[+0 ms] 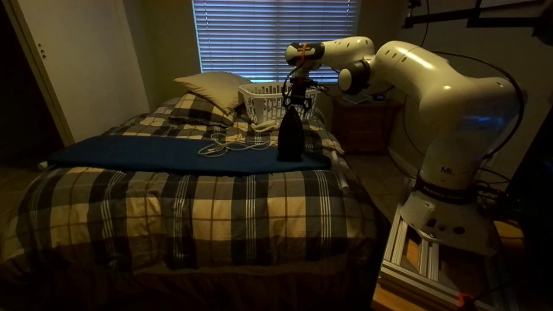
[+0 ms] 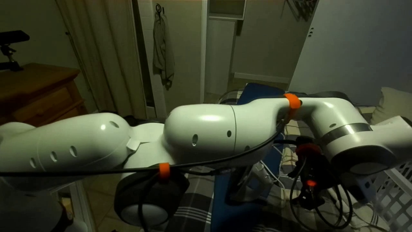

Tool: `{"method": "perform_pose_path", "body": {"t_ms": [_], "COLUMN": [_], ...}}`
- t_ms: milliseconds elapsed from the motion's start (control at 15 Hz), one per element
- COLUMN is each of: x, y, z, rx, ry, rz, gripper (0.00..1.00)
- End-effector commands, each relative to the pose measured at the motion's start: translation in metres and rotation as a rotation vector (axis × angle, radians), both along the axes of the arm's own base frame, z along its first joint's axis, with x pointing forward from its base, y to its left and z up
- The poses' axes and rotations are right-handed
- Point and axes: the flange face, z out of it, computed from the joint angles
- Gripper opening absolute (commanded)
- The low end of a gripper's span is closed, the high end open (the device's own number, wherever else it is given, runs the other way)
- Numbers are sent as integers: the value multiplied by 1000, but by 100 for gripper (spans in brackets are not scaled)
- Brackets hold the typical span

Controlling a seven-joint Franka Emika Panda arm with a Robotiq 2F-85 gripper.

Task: Put the iron in an upright position

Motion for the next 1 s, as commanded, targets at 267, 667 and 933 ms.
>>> {"method": "perform_pose_path", "body": {"t_ms": [267, 667, 933], "x": [47, 65, 59], "y": [36, 78, 105], "z": [87, 112, 127], "rx": [-227, -344, -427], "ry": [-212, -136, 26], "rz": [238, 202, 173], "gripper": [100, 100, 100]}}
